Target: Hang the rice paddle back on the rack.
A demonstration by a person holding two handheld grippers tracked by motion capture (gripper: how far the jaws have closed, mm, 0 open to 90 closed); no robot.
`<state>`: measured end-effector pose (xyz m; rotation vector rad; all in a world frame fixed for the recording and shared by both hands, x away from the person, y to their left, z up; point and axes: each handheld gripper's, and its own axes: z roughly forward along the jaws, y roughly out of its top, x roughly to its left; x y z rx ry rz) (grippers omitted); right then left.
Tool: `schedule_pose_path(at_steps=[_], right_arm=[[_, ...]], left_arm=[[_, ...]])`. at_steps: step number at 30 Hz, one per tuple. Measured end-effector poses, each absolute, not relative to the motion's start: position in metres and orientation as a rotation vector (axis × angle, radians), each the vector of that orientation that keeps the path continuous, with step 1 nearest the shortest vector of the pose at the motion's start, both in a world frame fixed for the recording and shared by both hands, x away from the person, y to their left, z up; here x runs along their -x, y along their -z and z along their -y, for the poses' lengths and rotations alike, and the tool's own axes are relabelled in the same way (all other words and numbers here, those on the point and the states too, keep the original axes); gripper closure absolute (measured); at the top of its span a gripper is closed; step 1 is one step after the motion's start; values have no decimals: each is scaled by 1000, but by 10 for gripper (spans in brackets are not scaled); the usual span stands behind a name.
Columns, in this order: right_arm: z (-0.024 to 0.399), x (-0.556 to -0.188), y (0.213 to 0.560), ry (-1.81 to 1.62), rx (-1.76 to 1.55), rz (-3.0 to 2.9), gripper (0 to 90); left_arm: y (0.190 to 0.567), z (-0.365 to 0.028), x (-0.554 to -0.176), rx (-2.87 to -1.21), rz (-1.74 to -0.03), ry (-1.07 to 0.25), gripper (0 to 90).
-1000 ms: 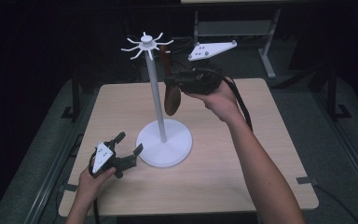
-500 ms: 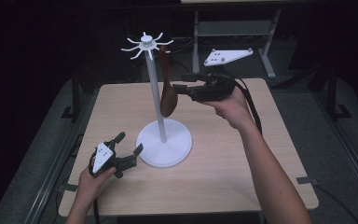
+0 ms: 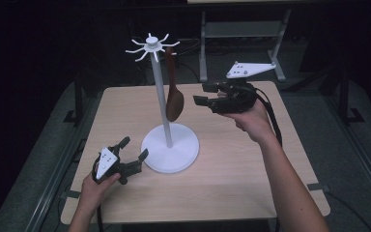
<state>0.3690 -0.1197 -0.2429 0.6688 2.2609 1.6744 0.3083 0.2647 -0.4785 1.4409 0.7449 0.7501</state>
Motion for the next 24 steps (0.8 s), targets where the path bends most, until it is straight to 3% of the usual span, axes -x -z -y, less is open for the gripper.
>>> schedule_pose_path(at_steps=[24], right_arm=[[163, -362, 313, -1573, -854, -2290, 397]], left_arm=[[479, -264, -309, -1429, -744, -740, 128]])
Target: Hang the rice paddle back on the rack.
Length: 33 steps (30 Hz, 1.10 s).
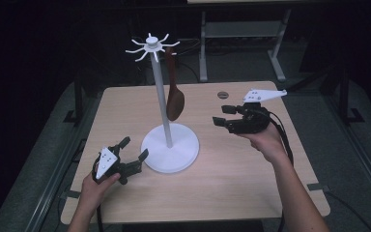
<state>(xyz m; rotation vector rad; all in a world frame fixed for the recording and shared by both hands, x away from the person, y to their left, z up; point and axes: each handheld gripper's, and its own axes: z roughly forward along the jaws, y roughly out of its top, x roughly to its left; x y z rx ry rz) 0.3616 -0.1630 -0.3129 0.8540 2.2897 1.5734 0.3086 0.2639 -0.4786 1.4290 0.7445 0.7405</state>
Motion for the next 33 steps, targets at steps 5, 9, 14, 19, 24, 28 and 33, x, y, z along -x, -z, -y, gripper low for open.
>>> schedule_pose_path(at_steps=[5, 9, 14, 19, 24, 28, 33], right_arm=[[173, -359, 326, -1551, -887, -2301, 393], [180, -356, 335, -1534, -913, -2311, 390], [187, -353, 346, -1500, -944, -2325, 377], [193, -349, 357, -1476, -975, -2337, 377], [201, -347, 368, -1450, -998, -2336, 375], [207, -344, 377, -1432, -1027, -2336, 375], [216, -341, 388, -1401, -1048, -2340, 370]], left_arm=[[479, -265, -308, -1440, -740, -746, 128], [479, -264, -308, -1435, -741, -744, 128], [479, -264, -308, -1426, -749, -738, 128], [479, -265, -308, -1442, -740, -747, 128], [479, -265, -308, -1440, -744, -744, 128], [479, -265, -308, -1440, -743, -745, 128], [479, -265, -308, -1438, -744, -744, 128]])
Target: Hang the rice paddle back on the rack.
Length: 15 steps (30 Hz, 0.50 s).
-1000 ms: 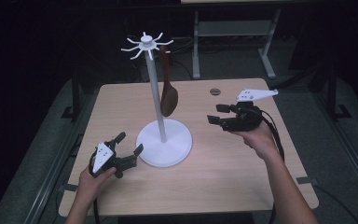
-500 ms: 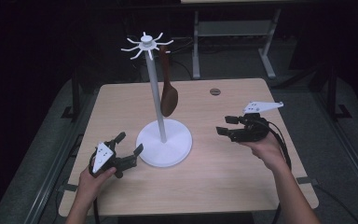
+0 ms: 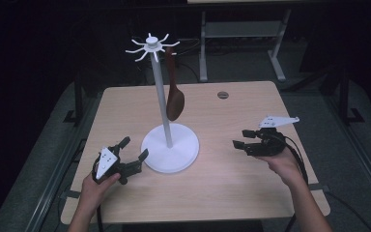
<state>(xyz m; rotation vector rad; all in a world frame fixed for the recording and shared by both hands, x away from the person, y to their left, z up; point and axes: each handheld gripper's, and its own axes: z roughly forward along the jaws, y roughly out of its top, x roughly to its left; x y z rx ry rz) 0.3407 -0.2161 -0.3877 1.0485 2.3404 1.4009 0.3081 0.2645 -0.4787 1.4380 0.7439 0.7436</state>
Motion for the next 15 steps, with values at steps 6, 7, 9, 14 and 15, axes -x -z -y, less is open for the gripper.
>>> schedule_pose_path(at_steps=[6, 7, 9, 14, 15], right_arm=[[228, -334, 400, -1355, -1075, -2346, 349], [230, -333, 402, -1348, -1075, -2344, 349], [233, -331, 407, -1341, -1095, -2343, 348], [242, -326, 418, -1294, -1126, -2357, 348], [243, -326, 421, -1282, -1124, -2360, 348]], left_arm=[[479, -265, -308, -1438, -743, -745, 128], [479, -265, -308, -1439, -743, -745, 128], [479, -264, -308, -1436, -743, -744, 128], [479, -264, -308, -1436, -743, -744, 128], [479, -265, -308, -1441, -742, -746, 128]])
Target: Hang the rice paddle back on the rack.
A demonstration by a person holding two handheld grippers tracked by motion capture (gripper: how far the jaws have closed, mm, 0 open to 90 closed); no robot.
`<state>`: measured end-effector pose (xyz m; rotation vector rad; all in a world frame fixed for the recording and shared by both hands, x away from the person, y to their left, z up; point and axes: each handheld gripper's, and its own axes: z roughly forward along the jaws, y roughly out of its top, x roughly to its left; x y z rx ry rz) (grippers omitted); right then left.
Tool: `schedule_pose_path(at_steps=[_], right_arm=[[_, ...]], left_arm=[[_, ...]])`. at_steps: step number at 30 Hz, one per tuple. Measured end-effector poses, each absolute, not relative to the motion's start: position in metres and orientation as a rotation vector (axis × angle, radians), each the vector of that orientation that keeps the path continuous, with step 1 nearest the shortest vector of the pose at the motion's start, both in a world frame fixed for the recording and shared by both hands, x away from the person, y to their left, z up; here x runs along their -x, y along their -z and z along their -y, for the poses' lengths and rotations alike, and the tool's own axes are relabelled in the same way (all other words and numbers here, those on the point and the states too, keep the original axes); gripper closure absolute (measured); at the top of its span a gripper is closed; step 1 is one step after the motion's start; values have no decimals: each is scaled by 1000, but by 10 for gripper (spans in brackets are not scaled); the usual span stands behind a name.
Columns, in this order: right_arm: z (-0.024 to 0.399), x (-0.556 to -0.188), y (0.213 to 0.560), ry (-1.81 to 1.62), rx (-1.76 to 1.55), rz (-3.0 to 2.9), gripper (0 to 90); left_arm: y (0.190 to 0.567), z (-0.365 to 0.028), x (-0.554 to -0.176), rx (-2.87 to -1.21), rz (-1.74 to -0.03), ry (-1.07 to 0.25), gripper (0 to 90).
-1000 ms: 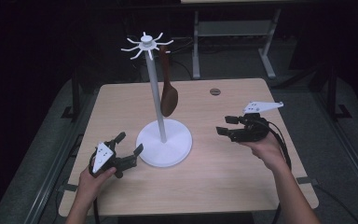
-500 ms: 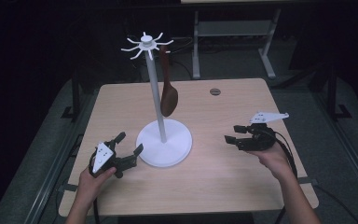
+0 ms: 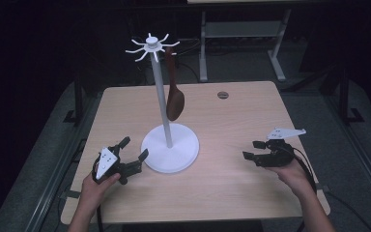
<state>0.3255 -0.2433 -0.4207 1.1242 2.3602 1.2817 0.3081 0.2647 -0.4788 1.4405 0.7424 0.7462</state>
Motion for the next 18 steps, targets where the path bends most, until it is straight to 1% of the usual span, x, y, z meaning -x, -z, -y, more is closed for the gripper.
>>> schedule_pose_path(at_steps=[7, 18], right_arm=[[250, -320, 431, -1237, -1166, -2375, 348], [257, -319, 429, -1270, -1163, -2357, 344]], left_arm=[[479, -265, -308, -1440, -742, -746, 128], [479, -264, -308, -1435, -749, -750, 128]])
